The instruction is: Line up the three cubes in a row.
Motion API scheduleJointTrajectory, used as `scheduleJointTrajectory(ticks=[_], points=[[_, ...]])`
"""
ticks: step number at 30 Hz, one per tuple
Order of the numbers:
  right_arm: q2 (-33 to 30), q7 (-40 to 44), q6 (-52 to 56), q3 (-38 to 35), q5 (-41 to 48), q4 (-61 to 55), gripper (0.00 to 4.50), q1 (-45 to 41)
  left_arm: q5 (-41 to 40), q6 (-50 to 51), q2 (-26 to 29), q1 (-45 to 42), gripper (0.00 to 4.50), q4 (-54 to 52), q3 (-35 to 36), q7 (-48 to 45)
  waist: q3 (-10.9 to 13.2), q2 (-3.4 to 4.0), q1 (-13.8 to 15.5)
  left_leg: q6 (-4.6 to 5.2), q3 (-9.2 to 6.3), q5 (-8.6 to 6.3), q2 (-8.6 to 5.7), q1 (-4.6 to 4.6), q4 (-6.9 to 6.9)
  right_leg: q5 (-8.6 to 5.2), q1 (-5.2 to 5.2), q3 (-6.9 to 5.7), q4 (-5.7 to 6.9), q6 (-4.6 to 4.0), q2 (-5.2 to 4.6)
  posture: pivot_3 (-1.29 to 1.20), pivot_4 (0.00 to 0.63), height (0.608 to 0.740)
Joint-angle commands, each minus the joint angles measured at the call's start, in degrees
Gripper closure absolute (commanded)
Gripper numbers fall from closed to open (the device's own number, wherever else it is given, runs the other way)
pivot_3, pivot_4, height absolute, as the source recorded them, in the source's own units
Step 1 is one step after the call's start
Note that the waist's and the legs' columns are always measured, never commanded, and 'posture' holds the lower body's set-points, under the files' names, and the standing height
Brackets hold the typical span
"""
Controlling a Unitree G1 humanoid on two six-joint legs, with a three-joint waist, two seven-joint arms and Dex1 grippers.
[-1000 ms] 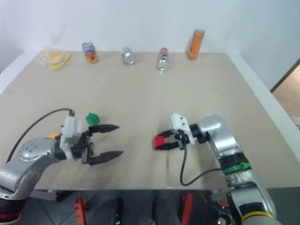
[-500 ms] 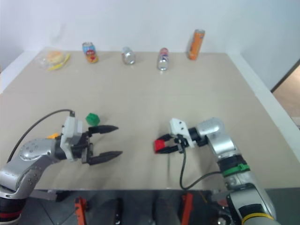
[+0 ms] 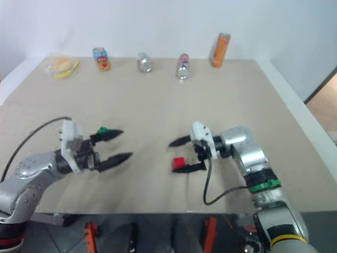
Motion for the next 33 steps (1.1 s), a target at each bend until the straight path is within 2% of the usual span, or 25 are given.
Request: scheduleJointTrajectory(ticks=[1, 8, 23, 26, 31, 33], points=[[2.15, -5.41, 5.31, -5.06, 5.79, -6.38, 0.07, -2.68, 5.13, 1.48, 0.28, -3.45, 0.0, 4.67, 2.86, 8.54, -0.01, -0.01, -0.01, 0.0, -0.03, 0.0, 0.01, 0.01, 0.01, 0.01, 0.02, -0.02, 0.0, 0.01, 0.02, 0.0, 0.15, 0.74], [6.5, -13.81, 4.75, -4.47, 2.05, -3.12, 0.07, -6.36, 13.25, 3.02, 0.69, -7.6, 0.0, 12.04, -1.52, 11.91, -0.03, -0.06, 0.0, -0.01, 0.01, -0.01, -0.01, -0.08, -0.01, 0.04, -0.07, 0.0, -0.01, 0.06, 0.01, 0.0, 0.15, 0.74], [7.39, -16.34, 3.68, -4.32, 0.15, -2.32, 0.07, -6.01, 20.23, 9.14, -1.33, -12.33, 0.0, 19.36, -6.74, 13.57, -0.03, -0.06, 0.11, -0.02, -0.01, -0.01, -0.01, -0.23, -0.04, 0.04, -0.21, -0.01, 0.0, 0.07, 0.01, 0.0, 0.15, 0.74], [7.45, -16.59, 3.47, -4.43, 0.23, -2.28, 0.0, -6.0, 20.76, 9.79, -1.85, -13.1, 0.84, 20.03, -6.47, 13.89, -0.03, -0.06, 0.11, -0.02, 0.0, -0.01, -0.02, -0.24, -0.03, 0.05, -0.21, 0.0, 0.0, 0.07, 0.0, 0.0, 0.15, 0.74], [7.27, -16.63, 3.51, -4.5, 0.41, -2.41, 0.0, -5.78, 21.2, 10.83, -2.02, -13.19, 2.6, 20.33, -6.3, 13.77, -0.03, -0.06, 0.11, -0.02, 0.0, -0.01, -0.02, -0.24, -0.05, 0.04, -0.22, -0.01, 0.0, 0.07, 0.01, 0.0, 0.15, 0.74], [7.15, -16.49, 3.35, -4.58, 0.47, -2.4, 0.0, -5.6, 21.45, 10.55, -2.2, -13.09, 3.17, 20.25, -6.24, 13.98, -0.03, -0.06, 0.11, -0.02, 0.0, -0.01, -0.02, -0.24, -0.05, 0.04, -0.22, -0.01, 0.0, 0.07, 0.0, 0.0, 0.15, 0.74]])
